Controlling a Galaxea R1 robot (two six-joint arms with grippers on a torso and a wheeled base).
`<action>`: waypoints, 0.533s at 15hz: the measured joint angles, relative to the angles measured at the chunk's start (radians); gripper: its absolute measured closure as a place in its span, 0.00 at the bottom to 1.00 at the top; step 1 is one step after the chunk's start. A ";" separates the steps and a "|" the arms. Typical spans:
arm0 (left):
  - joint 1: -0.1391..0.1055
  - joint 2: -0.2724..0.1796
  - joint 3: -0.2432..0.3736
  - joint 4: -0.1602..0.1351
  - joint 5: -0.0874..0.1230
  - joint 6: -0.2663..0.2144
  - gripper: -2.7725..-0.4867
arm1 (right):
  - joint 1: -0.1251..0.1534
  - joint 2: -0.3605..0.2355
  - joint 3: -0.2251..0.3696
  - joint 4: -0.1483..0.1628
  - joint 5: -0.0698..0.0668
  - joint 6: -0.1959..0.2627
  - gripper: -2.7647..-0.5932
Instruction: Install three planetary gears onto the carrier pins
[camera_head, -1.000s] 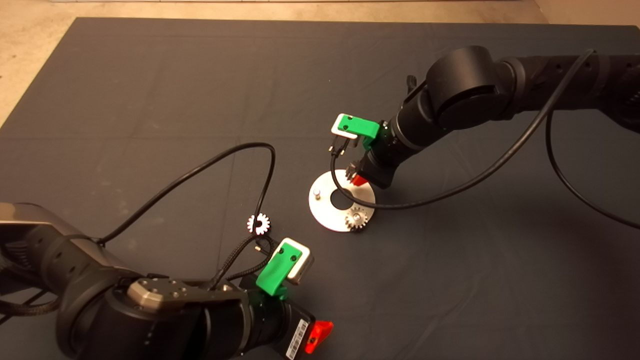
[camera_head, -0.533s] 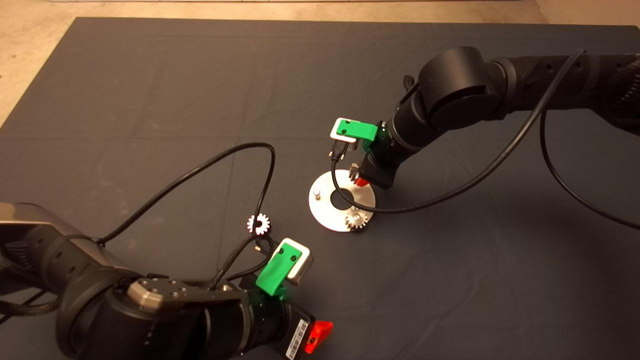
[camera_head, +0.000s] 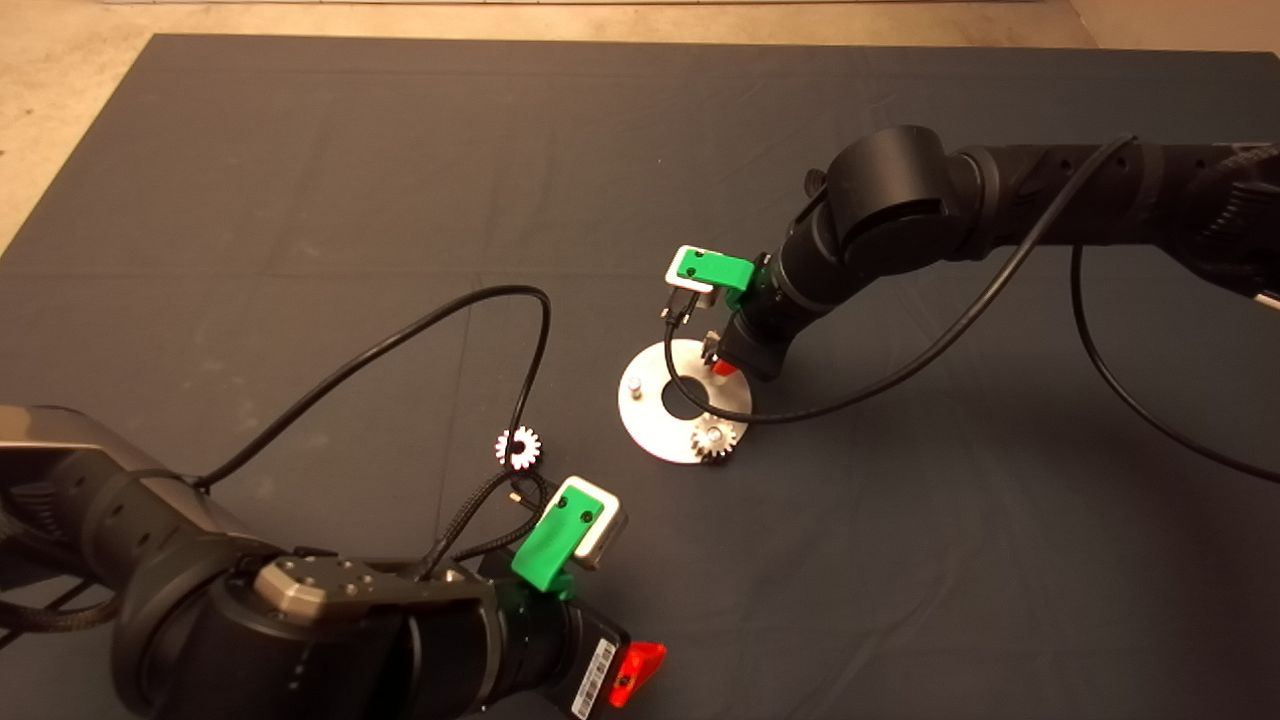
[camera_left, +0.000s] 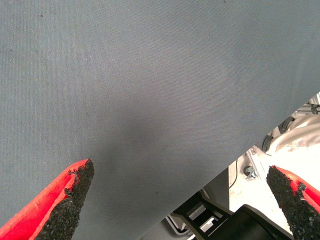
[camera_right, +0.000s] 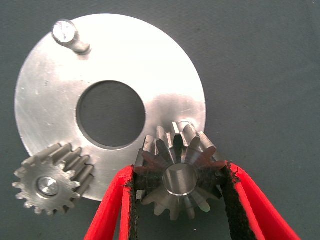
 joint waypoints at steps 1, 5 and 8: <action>0.000 0.000 0.000 0.000 0.000 0.000 0.12 | 0.000 0.000 -0.008 -0.001 0.000 -0.009 0.85; 0.000 -0.007 0.000 0.000 0.000 0.000 0.12 | 0.000 0.019 -0.063 -0.006 0.005 -0.027 0.85; 0.000 -0.011 0.000 0.000 0.000 0.000 0.12 | 0.000 0.020 -0.071 -0.006 0.010 -0.029 0.85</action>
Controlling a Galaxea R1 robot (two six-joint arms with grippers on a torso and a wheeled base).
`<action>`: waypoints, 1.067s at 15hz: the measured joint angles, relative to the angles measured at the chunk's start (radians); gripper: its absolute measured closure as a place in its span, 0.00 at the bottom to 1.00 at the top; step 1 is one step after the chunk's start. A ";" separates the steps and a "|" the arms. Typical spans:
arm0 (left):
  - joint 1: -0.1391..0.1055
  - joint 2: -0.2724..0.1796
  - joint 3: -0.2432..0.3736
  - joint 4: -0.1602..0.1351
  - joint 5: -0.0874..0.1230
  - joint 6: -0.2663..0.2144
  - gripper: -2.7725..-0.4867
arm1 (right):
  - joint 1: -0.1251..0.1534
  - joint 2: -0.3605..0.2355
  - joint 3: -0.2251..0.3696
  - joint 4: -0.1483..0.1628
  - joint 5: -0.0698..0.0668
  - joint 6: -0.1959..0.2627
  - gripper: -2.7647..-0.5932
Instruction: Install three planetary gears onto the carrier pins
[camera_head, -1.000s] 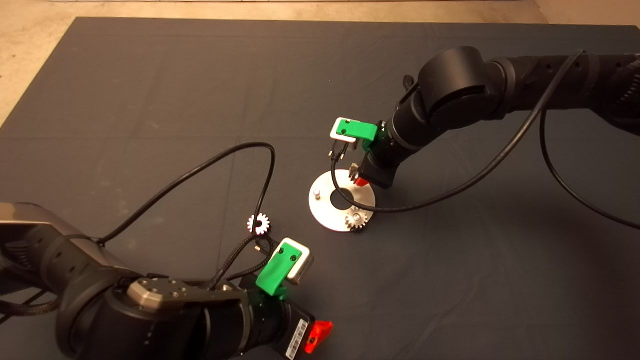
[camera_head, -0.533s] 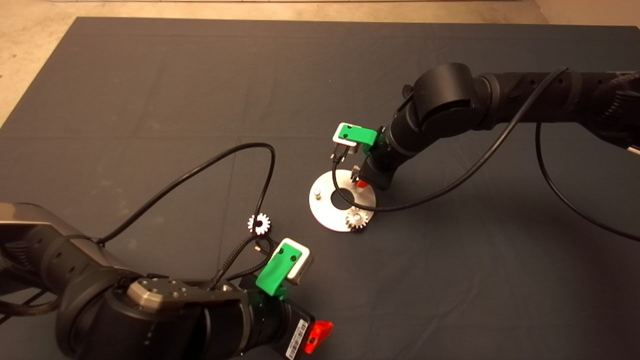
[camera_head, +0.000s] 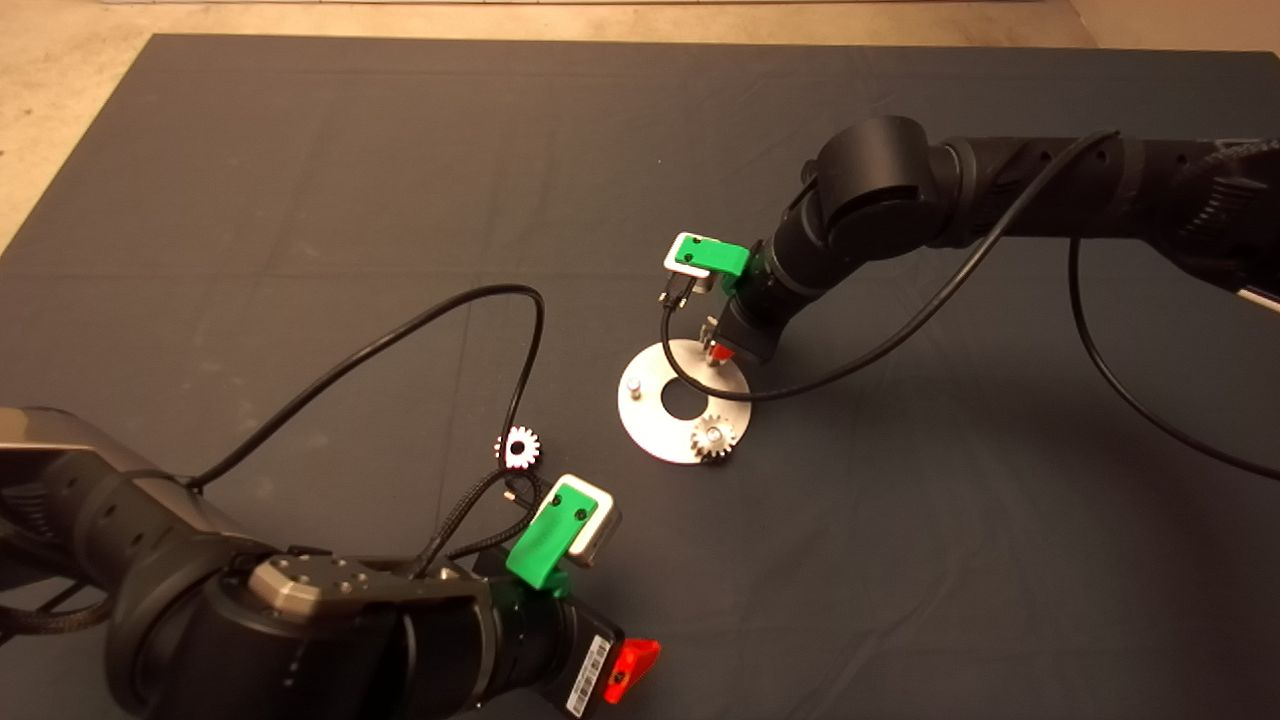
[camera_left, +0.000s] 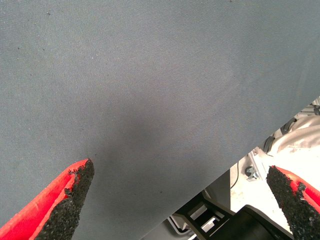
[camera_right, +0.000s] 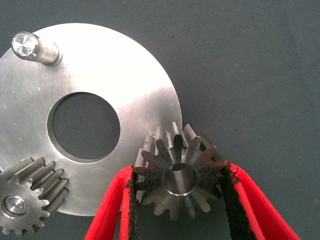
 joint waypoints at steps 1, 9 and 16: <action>0.000 -0.001 0.000 0.000 0.000 0.000 0.12 | 0.000 0.002 -0.004 0.000 0.001 0.000 0.85; 0.000 -0.008 0.000 0.000 0.000 0.000 0.12 | 0.000 0.002 -0.007 0.000 0.001 0.000 0.85; 0.000 -0.008 0.000 0.000 0.000 0.000 0.12 | 0.000 0.002 -0.003 0.000 0.001 0.000 0.85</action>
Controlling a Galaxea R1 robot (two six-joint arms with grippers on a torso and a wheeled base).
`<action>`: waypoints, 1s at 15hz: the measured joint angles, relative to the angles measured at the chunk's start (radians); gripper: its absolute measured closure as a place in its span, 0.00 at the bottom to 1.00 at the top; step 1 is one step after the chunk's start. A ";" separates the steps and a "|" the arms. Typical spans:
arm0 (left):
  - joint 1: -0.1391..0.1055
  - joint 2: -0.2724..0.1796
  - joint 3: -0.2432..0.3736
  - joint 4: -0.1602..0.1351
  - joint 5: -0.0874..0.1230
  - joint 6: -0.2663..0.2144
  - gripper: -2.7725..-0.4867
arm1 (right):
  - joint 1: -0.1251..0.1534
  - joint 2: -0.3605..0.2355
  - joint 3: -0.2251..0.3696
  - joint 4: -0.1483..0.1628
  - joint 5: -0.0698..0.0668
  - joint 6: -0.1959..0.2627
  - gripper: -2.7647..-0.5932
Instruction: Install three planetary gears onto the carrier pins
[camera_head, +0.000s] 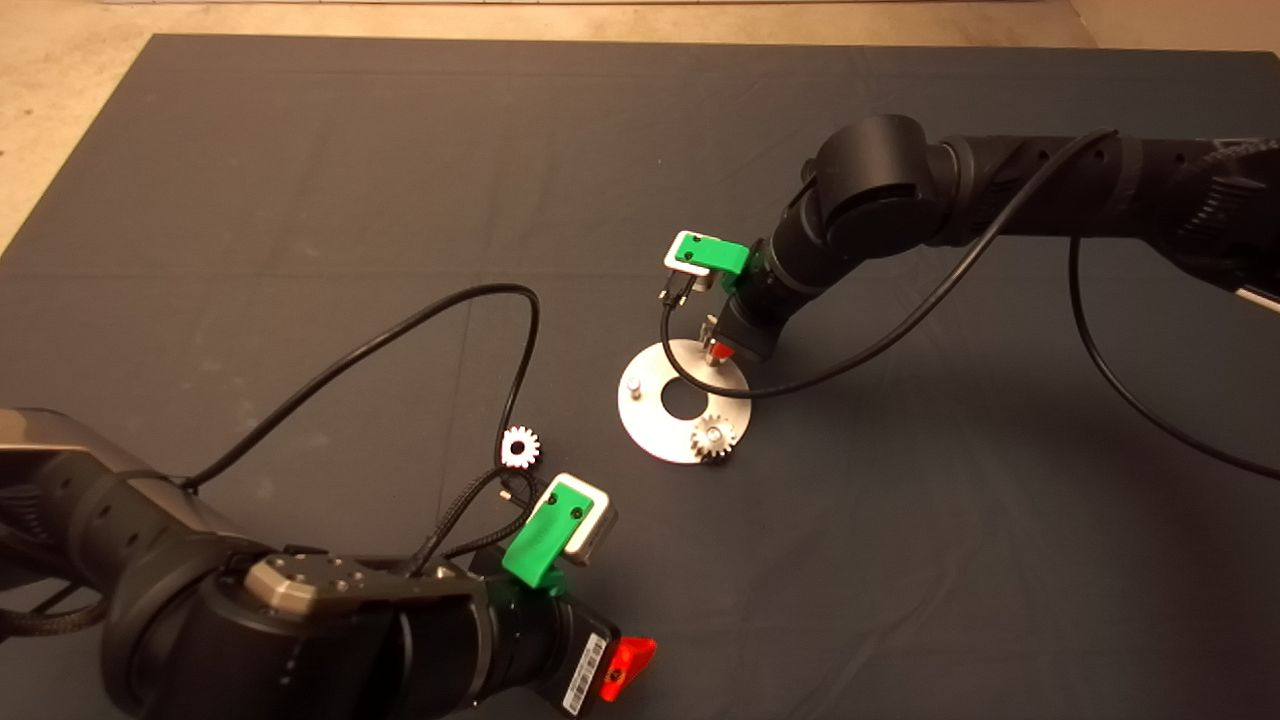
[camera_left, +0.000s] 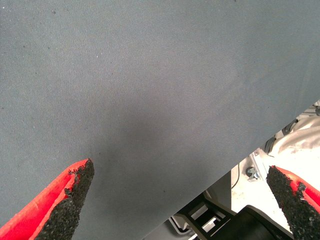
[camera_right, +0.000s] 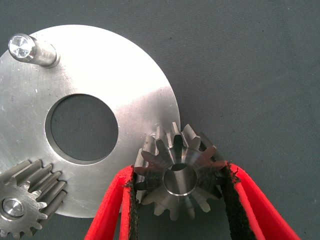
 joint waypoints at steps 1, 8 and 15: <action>0.000 0.000 0.000 0.000 0.000 0.000 0.12 | 0.000 0.000 0.007 0.000 0.000 0.000 0.85; 0.000 -0.005 0.000 0.000 0.000 0.000 0.12 | 0.000 0.000 0.024 0.000 0.000 0.000 0.85; 0.000 -0.005 0.000 0.000 0.000 0.000 0.12 | 0.000 0.003 0.024 0.000 0.001 0.000 0.85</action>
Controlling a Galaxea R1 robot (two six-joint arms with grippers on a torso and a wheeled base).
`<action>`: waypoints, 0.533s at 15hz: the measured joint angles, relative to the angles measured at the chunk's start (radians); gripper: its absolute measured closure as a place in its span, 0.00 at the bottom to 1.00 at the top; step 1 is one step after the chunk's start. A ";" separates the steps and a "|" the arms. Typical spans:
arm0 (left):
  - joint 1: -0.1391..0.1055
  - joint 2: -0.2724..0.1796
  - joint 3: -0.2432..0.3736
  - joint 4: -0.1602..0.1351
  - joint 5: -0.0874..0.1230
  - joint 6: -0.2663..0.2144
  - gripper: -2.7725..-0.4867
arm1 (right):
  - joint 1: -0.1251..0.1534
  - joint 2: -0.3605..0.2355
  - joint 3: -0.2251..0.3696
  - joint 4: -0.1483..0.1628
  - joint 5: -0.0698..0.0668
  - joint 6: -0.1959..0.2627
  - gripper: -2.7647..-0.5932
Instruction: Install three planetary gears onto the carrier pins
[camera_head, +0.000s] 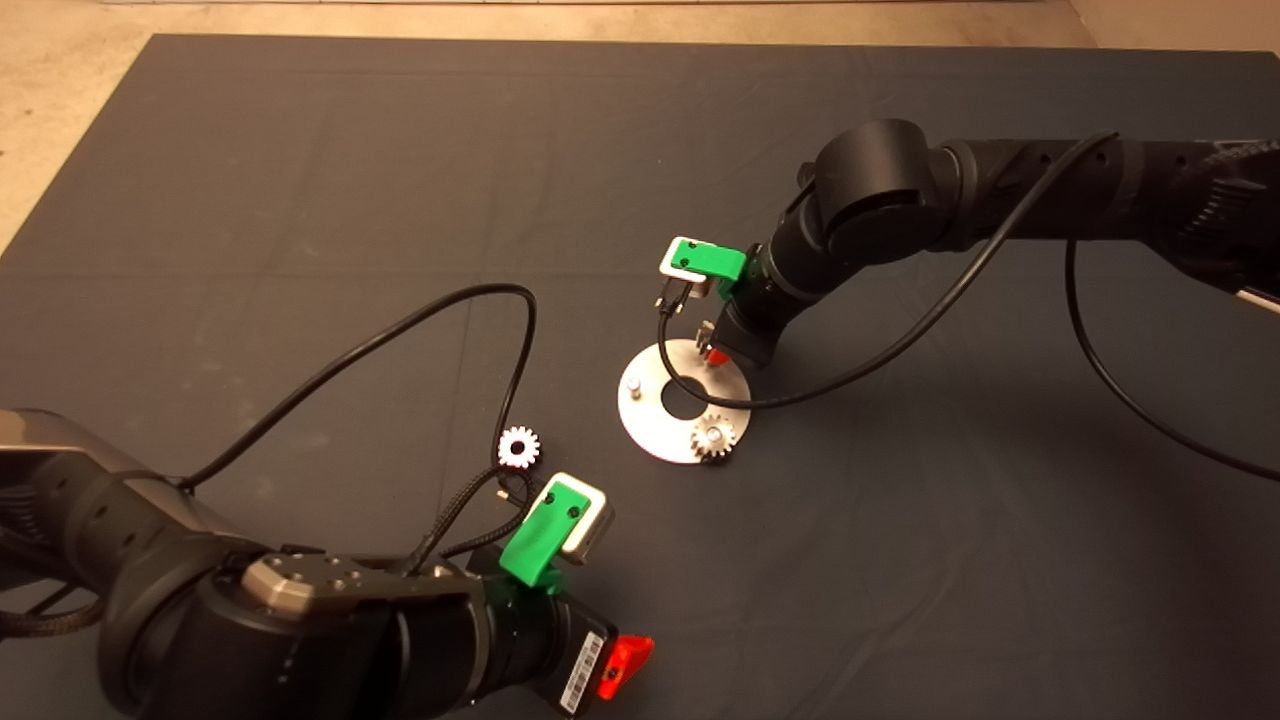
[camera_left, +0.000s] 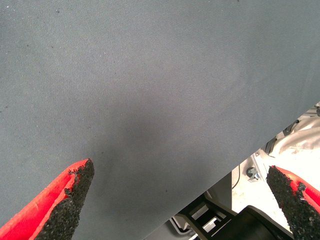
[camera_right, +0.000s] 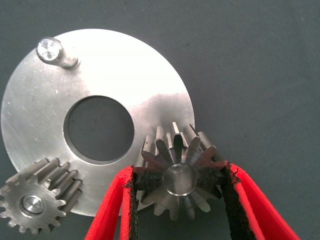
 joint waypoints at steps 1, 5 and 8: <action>0.000 0.000 0.000 0.000 0.000 0.000 0.12 | 0.000 0.002 0.000 0.000 0.000 0.000 0.85; 0.000 0.000 0.000 0.000 0.000 0.000 0.12 | 0.000 0.002 0.000 0.000 0.000 0.000 0.85; 0.000 0.000 0.000 0.000 0.000 0.000 0.12 | -0.002 0.003 0.000 0.000 0.000 0.000 0.85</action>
